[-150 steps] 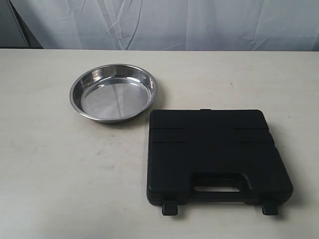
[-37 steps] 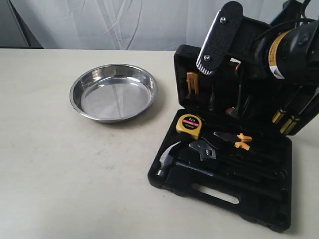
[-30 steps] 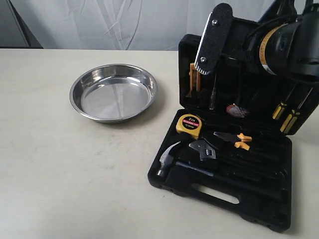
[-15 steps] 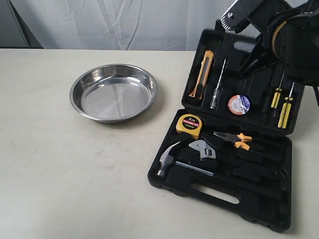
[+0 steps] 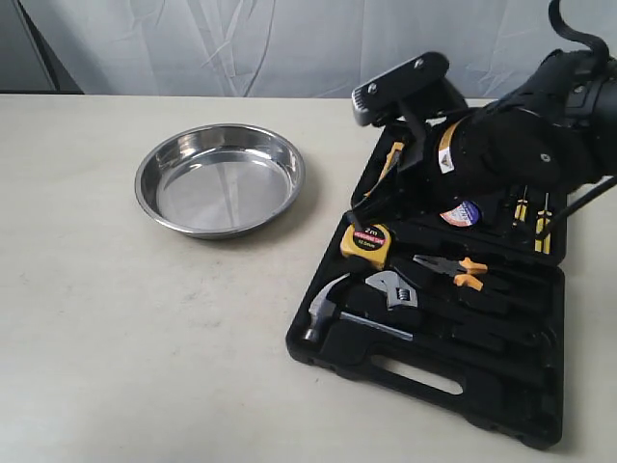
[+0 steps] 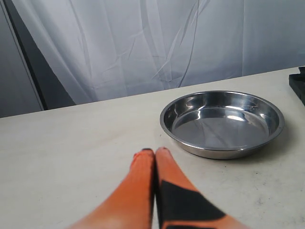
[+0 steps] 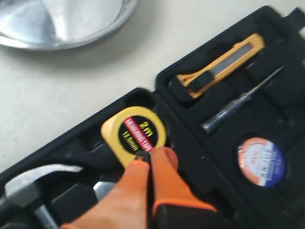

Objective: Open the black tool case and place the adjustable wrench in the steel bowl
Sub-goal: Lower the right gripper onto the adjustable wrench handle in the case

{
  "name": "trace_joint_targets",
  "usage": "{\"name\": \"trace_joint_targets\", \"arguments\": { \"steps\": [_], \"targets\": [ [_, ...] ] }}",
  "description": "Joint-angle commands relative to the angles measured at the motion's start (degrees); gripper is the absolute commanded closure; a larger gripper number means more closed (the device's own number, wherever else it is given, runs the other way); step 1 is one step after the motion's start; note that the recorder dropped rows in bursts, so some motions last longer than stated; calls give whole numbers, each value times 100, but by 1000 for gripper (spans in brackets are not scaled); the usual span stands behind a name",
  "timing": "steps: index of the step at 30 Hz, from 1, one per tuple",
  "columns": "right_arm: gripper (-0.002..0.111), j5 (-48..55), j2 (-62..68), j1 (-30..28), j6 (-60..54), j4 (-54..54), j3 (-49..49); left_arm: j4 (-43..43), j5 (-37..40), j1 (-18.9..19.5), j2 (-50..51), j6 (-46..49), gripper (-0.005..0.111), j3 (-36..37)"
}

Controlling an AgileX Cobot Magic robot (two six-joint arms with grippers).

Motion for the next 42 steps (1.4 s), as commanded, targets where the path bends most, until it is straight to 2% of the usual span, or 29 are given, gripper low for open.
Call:
{"name": "trace_joint_targets", "arguments": {
  "steps": [1,4,8,11,13,15,18,21,23,25,27,29,32,35,42],
  "targets": [
    [109,638,278,-14,-2541,2172,28,-10,-37,-21,20,0,106,-12],
    [109,1642,340,-14,-3472,3065,28,-10,-37,-21,20,0,106,-12],
    [109,3061,314,-14,-2981,3143,28,-10,-37,-21,20,0,106,-12],
    [109,4158,314,-14,-1933,2225,53,-10,-37,-21,20,0,106,-12],
    [109,4394,305,-14,-687,994,53,-10,-37,-21,20,0,106,-12],
    [109,4369,305,-14,564,-397,53,-10,-37,-21,20,0,106,-12],
    [109,3983,316,-14,2013,-1831,53,-10,-37,-21,20,0,106,-12],
    [109,2880,325,-14,2938,-2918,53,-10,-37,-21,20,0,106,-12],
    [109,1921,325,-14,3167,-3146,53,-10,-46,-21,20,0,106,-12],
    [109,822,325,-14,2828,-2820,53,-10,-46,-21,20,0,106,-12],
    [109,387,325,48,1428,-1492,53,-10,-46,-21,20,0,106,-12],
    [109,542,325,103,-643,187,53,-10,-46,-21,20,0,106,-12],
    [109,1344,325,103,-2699,1682,53,-10,-46,-21,20,0,106,-12],
    [109,1998,325,75,-2947,1573,53,-10,-46,-21,20,0,106,-12],
    [109,1829,367,75,-2811,1306,53,-10,-46,-21,20,0,106,-12]
  ]
}}
